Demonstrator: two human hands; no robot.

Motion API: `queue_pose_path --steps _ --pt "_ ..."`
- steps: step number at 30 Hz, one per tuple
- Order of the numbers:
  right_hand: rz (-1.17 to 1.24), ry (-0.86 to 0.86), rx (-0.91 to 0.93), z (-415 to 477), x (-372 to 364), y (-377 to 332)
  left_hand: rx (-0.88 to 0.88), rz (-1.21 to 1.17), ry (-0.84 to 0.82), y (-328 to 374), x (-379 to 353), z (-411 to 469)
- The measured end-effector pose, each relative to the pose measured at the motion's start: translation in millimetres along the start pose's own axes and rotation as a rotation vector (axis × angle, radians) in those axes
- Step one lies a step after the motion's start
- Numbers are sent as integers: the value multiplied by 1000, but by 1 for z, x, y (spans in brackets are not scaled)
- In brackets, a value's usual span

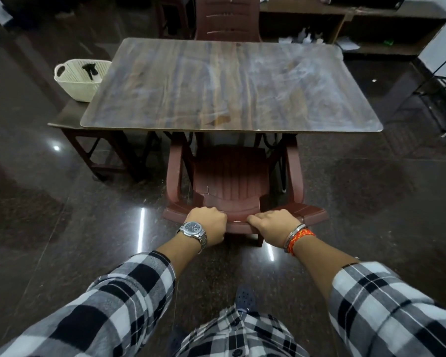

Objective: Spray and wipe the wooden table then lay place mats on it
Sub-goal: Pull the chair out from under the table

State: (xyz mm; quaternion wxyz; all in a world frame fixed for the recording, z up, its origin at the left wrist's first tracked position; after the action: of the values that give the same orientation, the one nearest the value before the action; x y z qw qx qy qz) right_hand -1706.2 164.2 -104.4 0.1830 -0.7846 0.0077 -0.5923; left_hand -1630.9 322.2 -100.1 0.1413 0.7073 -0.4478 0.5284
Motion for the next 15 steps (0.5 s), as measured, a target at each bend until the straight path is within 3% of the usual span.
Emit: queue_pose_path --steps 15 --pt "-35 55 36 49 22 45 12 44 1 -29 20 56"
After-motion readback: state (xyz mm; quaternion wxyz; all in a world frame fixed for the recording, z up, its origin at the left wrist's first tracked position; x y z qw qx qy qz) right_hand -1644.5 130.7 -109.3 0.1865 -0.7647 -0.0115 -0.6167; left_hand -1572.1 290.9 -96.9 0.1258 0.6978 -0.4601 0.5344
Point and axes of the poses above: each hand's wrist, its own z-axis towards the middle knuckle, its own x-axis out of the back of the hand, y = z × x, the point moved 3 cm from there along z, towards the middle knuckle, and after that the axes turned 14 degrees about z, right-handed, at the moved point
